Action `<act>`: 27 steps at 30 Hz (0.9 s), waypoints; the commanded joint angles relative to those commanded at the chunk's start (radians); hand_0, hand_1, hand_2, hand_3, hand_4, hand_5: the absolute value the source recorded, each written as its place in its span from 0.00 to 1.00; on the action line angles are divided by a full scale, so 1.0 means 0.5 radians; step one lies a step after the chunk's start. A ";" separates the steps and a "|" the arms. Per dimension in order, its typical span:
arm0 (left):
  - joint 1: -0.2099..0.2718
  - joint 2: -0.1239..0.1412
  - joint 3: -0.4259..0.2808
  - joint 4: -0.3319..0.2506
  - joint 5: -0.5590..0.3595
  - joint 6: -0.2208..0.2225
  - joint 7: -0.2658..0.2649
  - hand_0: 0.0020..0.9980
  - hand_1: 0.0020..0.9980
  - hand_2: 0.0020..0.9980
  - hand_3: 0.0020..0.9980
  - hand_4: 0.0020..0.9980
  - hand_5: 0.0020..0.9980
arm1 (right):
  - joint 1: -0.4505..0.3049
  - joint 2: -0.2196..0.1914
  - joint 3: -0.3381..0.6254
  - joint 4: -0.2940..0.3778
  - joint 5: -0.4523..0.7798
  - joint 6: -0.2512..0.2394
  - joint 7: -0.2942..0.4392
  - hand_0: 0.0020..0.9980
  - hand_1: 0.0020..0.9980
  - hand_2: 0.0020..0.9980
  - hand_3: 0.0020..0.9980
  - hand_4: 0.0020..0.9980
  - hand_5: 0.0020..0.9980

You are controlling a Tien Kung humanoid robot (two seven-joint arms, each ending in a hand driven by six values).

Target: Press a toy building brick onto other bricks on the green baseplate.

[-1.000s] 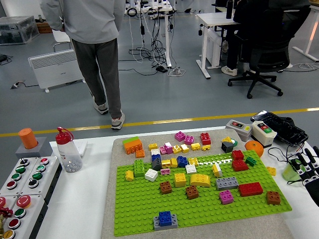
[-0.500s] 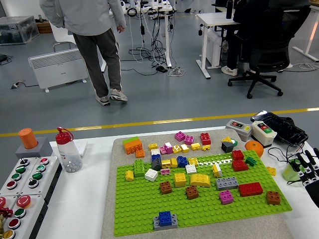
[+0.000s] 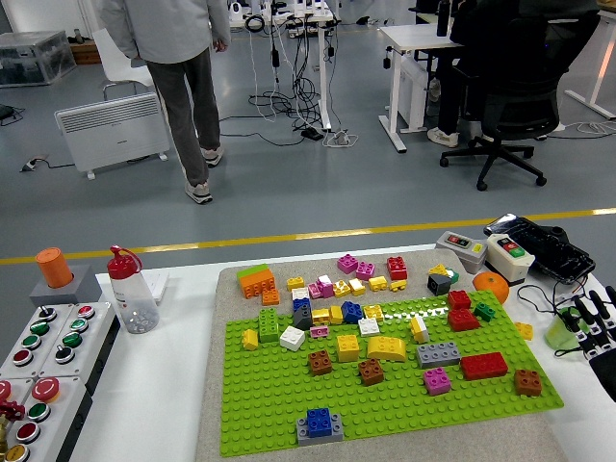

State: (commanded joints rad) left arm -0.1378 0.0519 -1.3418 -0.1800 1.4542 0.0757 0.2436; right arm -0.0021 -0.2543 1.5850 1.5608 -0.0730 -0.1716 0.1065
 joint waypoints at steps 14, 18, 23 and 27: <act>-0.007 0.000 0.005 0.000 -0.006 0.002 -0.001 0.66 0.68 0.68 0.58 0.30 1.00 | 0.008 0.003 -0.003 0.001 0.004 -0.002 0.001 0.71 0.70 0.73 0.69 0.51 0.45; -0.008 -0.001 0.007 0.000 -0.008 0.001 0.000 0.66 0.69 0.68 0.58 0.29 1.00 | 0.009 0.006 -0.003 0.000 0.004 -0.002 0.001 0.71 0.70 0.73 0.69 0.51 0.45; -0.010 -0.001 0.010 0.000 -0.010 0.001 0.000 0.66 0.69 0.68 0.58 0.29 1.00 | 0.011 0.008 -0.005 -0.001 0.005 -0.003 0.002 0.71 0.70 0.73 0.69 0.51 0.45; -0.011 -0.001 0.009 0.000 -0.009 0.001 0.000 0.66 0.69 0.68 0.58 0.29 1.00 | 0.010 0.009 -0.005 -0.003 0.006 -0.005 0.005 0.71 0.70 0.73 0.69 0.51 0.45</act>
State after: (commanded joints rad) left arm -0.1434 0.0516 -1.3372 -0.1800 1.4498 0.0761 0.2437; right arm 0.0028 -0.2499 1.5825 1.5594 -0.0700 -0.1742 0.1091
